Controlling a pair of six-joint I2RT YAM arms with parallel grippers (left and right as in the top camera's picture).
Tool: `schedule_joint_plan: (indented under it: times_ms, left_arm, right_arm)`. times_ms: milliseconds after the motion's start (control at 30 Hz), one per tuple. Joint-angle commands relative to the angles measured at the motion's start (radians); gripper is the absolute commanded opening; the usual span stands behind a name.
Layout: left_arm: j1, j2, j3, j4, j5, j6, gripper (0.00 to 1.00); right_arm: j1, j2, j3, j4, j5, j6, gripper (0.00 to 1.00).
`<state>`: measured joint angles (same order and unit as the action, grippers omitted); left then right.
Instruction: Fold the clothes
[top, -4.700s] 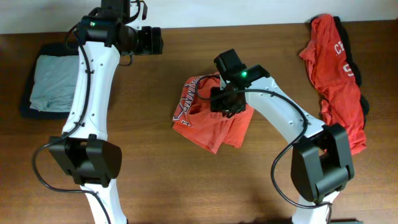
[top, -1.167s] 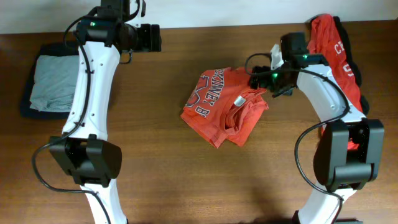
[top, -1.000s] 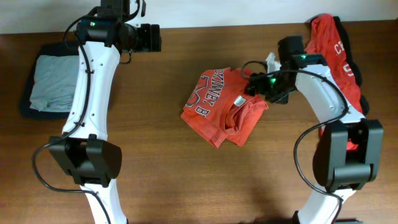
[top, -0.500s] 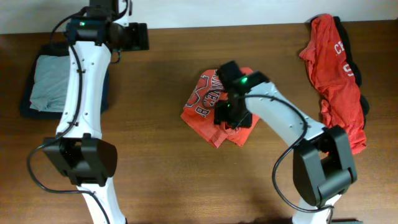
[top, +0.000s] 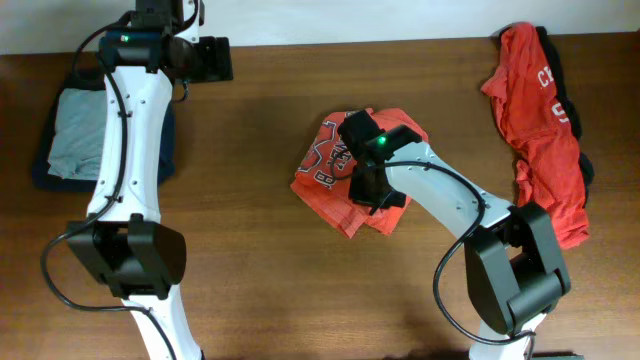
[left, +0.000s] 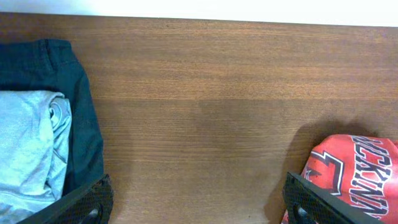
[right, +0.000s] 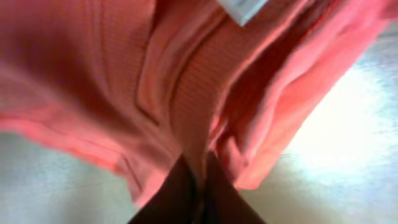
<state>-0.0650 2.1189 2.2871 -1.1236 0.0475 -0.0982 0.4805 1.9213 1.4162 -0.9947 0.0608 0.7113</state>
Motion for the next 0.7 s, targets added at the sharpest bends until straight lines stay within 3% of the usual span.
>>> schedule_joint_plan:
  times_ms: [0,267,433,533,567,667]
  left_arm:
    - [0.001,-0.004,0.011,-0.011,-0.007,0.017,0.87]
    - [0.001,-0.004,0.011,-0.014,-0.007,0.017,0.87]
    - [0.001,-0.004,0.011,-0.014,-0.007,0.017,0.87]
    - [0.001,-0.004,0.011,-0.015,-0.007,0.017,0.87]
    - [0.001,-0.004,0.011,-0.015,-0.007,0.017,0.87]
    - [0.001,-0.004,0.011,-0.015,-0.007,0.017,0.87]
  right_arm:
    - [0.01,-0.025,-0.006,-0.025,-0.061,0.037,0.04]
    - [0.01,-0.025,-0.006,-0.179,-0.065,0.191,0.04]
    - [0.01,-0.025,-0.006,-0.184,-0.077,0.195,0.05]
    - [0.01,-0.025,-0.006,-0.182,-0.092,0.175,0.27]
    - [0.01,-0.025,-0.006,-0.18,-0.097,0.165,0.42]
    - [0.01,-0.032,-0.006,-0.175,-0.111,0.145,0.66]
